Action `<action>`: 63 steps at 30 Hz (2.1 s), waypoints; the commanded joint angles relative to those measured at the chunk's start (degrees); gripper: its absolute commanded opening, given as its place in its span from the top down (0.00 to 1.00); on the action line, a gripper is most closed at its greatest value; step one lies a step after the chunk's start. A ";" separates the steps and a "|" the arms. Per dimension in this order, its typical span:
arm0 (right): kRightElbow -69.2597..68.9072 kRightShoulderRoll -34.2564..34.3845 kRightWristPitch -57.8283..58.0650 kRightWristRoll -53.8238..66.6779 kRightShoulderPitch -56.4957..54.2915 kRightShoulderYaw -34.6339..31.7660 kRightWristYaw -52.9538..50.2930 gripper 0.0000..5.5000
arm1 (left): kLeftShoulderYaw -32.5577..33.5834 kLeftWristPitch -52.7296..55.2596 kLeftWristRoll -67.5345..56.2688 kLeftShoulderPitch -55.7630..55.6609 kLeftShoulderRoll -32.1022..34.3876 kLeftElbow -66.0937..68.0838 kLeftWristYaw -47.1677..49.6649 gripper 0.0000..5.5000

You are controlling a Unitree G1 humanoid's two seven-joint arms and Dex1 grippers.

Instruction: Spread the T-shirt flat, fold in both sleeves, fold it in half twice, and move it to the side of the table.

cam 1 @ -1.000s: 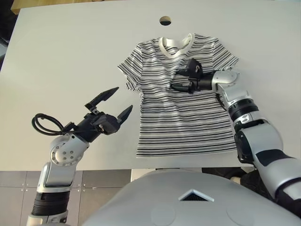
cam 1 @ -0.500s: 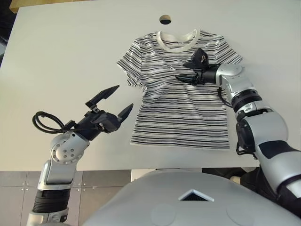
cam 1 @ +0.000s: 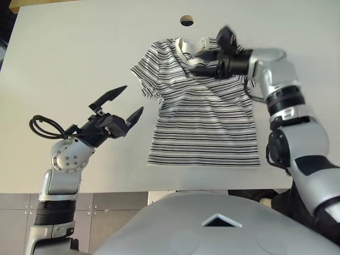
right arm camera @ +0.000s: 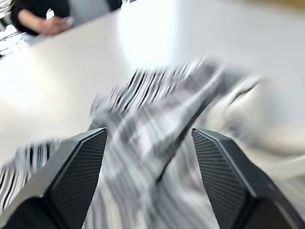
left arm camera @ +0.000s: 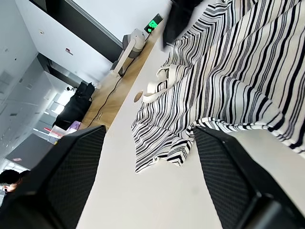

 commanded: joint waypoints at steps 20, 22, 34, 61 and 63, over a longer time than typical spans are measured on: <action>22.00 -4.14 -43.19 -38.05 -0.86 21.30 -55.74 0.40 | -0.59 -4.92 -0.79 -3.90 2.38 2.72 -1.47 0.38; 22.62 -3.61 -43.52 -38.06 0.16 21.40 -55.47 0.40 | -0.58 -5.00 -0.76 -3.77 2.29 2.63 -1.33 0.38; 25.13 -3.90 -39.41 -41.45 4.83 25.10 -55.35 0.40 | -0.70 -4.93 -0.96 -2.94 2.13 1.67 -1.18 0.38; 22.34 -4.34 -35.52 -20.65 -11.01 4.52 -37.06 0.40 | -2.24 -6.45 -1.19 -7.79 3.91 8.01 -2.86 0.38; 21.25 -5.25 -35.82 -18.43 -11.86 2.85 -32.48 0.40 | -3.01 -8.01 1.31 -12.12 5.21 12.16 -2.93 0.38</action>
